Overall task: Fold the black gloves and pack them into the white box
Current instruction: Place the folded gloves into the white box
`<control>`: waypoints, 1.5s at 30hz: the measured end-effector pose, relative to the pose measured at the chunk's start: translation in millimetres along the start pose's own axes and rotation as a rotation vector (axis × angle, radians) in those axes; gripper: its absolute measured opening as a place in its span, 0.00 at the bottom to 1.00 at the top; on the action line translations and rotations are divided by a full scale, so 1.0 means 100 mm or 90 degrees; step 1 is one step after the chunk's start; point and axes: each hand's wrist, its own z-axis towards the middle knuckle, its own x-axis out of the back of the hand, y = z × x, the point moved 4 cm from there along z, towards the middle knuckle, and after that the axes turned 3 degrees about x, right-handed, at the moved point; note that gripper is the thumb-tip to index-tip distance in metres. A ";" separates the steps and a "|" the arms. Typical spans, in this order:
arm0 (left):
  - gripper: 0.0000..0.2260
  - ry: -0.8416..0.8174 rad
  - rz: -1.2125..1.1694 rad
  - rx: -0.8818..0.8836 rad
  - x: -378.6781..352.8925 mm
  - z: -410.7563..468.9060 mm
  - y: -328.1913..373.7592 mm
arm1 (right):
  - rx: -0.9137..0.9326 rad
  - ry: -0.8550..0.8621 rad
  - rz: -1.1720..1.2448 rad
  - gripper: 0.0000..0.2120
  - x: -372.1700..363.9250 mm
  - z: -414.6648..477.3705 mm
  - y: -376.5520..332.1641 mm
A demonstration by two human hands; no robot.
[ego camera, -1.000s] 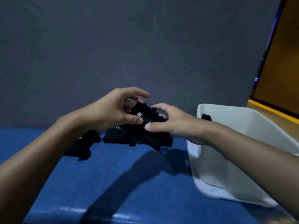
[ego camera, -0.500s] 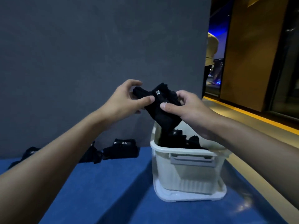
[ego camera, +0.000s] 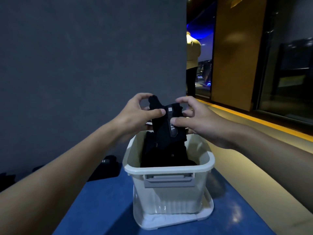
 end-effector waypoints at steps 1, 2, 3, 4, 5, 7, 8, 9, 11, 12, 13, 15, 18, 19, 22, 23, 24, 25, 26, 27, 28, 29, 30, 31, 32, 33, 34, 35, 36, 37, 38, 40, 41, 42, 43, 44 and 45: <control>0.20 -0.004 0.003 0.005 -0.01 0.02 -0.01 | 0.009 -0.013 -0.023 0.29 0.01 0.00 0.00; 0.20 -0.008 0.007 0.009 -0.02 0.05 -0.03 | 0.021 -0.022 -0.042 0.30 0.01 0.01 0.01; 0.21 -0.012 0.010 0.013 -0.03 0.07 -0.04 | 0.033 -0.028 -0.054 0.31 0.01 0.02 0.01; 0.21 -0.013 0.013 0.016 -0.03 0.09 -0.06 | 0.045 -0.033 -0.059 0.30 0.01 0.04 0.02; 0.22 -0.013 0.020 0.017 -0.03 0.11 -0.08 | 0.053 -0.035 -0.062 0.28 0.01 0.06 0.02; 0.23 -0.010 0.056 0.012 -0.01 0.14 -0.12 | 0.058 -0.030 -0.076 0.23 0.01 0.09 0.03; 0.25 -0.013 0.080 0.008 0.00 0.16 -0.14 | 0.052 -0.027 -0.087 0.21 0.01 0.11 0.04; 0.26 -0.019 0.104 0.000 0.02 0.18 -0.17 | 0.041 -0.025 -0.099 0.20 0.01 0.12 0.06; 0.26 -0.035 0.165 -0.027 0.07 0.21 -0.21 | 0.012 -0.025 -0.122 0.19 0.03 0.16 0.10; 0.25 -0.038 0.210 -0.046 0.11 0.22 -0.23 | -0.001 -0.024 -0.134 0.19 0.04 0.18 0.12; 0.24 -0.038 0.267 -0.069 0.16 0.23 -0.25 | -0.012 -0.020 -0.146 0.19 0.05 0.19 0.14; 0.20 -0.036 0.400 -0.122 0.26 0.23 -0.28 | -0.028 -0.008 -0.183 0.18 0.06 0.23 0.19; 0.12 -0.044 0.534 -0.166 0.37 0.19 -0.37 | -0.052 0.015 -0.262 0.18 0.07 0.30 0.24; 0.11 -0.047 0.554 -0.168 0.40 0.18 -0.41 | -0.061 0.019 -0.293 0.18 0.06 0.33 0.26; 0.10 -0.042 0.552 -0.129 0.47 0.14 -0.52 | -0.081 0.010 -0.401 0.21 0.02 0.41 0.30; 0.11 -0.039 0.540 -0.115 0.49 0.13 -0.54 | -0.083 0.001 -0.434 0.21 0.00 0.43 0.31; 0.12 -0.033 0.531 -0.110 0.51 0.12 -0.56 | -0.086 -0.009 -0.458 0.22 -0.01 0.45 0.32; 0.14 -0.029 0.525 -0.109 0.52 0.12 -0.58 | -0.091 -0.016 -0.476 0.23 -0.03 0.47 0.33; 0.14 -0.029 0.519 -0.108 0.53 0.12 -0.60 | -0.099 -0.020 -0.486 0.23 -0.03 0.50 0.35; 0.13 -0.032 0.512 -0.108 0.53 0.13 -0.62 | -0.108 -0.022 -0.492 0.24 -0.03 0.52 0.37; 0.11 -0.033 0.505 -0.107 0.53 0.14 -0.64 | -0.117 -0.027 -0.498 0.24 -0.03 0.54 0.39; 0.10 -0.034 0.498 -0.110 0.53 0.15 -0.66 | -0.125 -0.035 -0.511 0.24 -0.03 0.56 0.40; 0.10 -0.035 0.495 -0.114 0.54 0.16 -0.67 | -0.132 -0.046 -0.534 0.24 -0.04 0.58 0.41; 0.10 -0.037 0.496 -0.118 0.53 0.16 -0.68 | -0.138 -0.062 -0.562 0.25 -0.05 0.60 0.42; 0.10 -0.040 0.498 -0.120 0.53 0.17 -0.68 | -0.144 -0.082 -0.591 0.27 -0.07 0.61 0.42; 0.11 -0.043 0.499 -0.120 0.53 0.17 -0.69 | -0.150 -0.104 -0.623 0.28 -0.09 0.62 0.43; 0.11 -0.044 0.499 -0.120 0.53 0.17 -0.69 | -0.155 -0.127 -0.658 0.28 -0.11 0.63 0.44; 0.11 -0.044 0.501 -0.121 0.53 0.18 -0.69 | -0.156 -0.151 -0.698 0.28 -0.13 0.64 0.46; 0.11 -0.044 0.505 -0.123 0.53 0.18 -0.69 | -0.153 -0.175 -0.743 0.28 -0.15 0.64 0.49; 0.12 -0.043 0.509 -0.127 0.53 0.18 -0.70 | -0.149 -0.200 -0.796 0.27 -0.16 0.64 0.52; 0.12 -0.044 0.513 -0.132 0.53 0.18 -0.70 | -0.139 -0.220 -0.863 0.27 -0.17 0.64 0.56; 0.12 -0.048 0.515 -0.139 0.54 0.18 -0.69 | -0.103 -0.233 -1.000 0.27 -0.14 0.65 0.60; 0.12 -0.050 0.513 -0.143 0.54 0.18 -0.70 | -0.094 -0.237 -1.031 0.30 -0.10 0.65 0.62; 0.12 -0.051 0.511 -0.147 0.54 0.18 -0.70 | -0.101 -0.242 -1.025 0.34 -0.05 0.66 0.65; 0.12 -0.051 0.510 -0.151 0.54 0.18 -0.70 | -0.123 -0.245 -0.986 0.39 0.01 0.65 0.68; 0.12 -0.051 0.511 -0.156 0.54 0.18 -0.70 | -0.143 -0.246 -0.941 0.43 0.06 0.65 0.69; 0.12 -0.051 0.514 -0.160 0.53 0.18 -0.70 | -0.156 -0.243 -0.903 0.45 0.10 0.65 0.71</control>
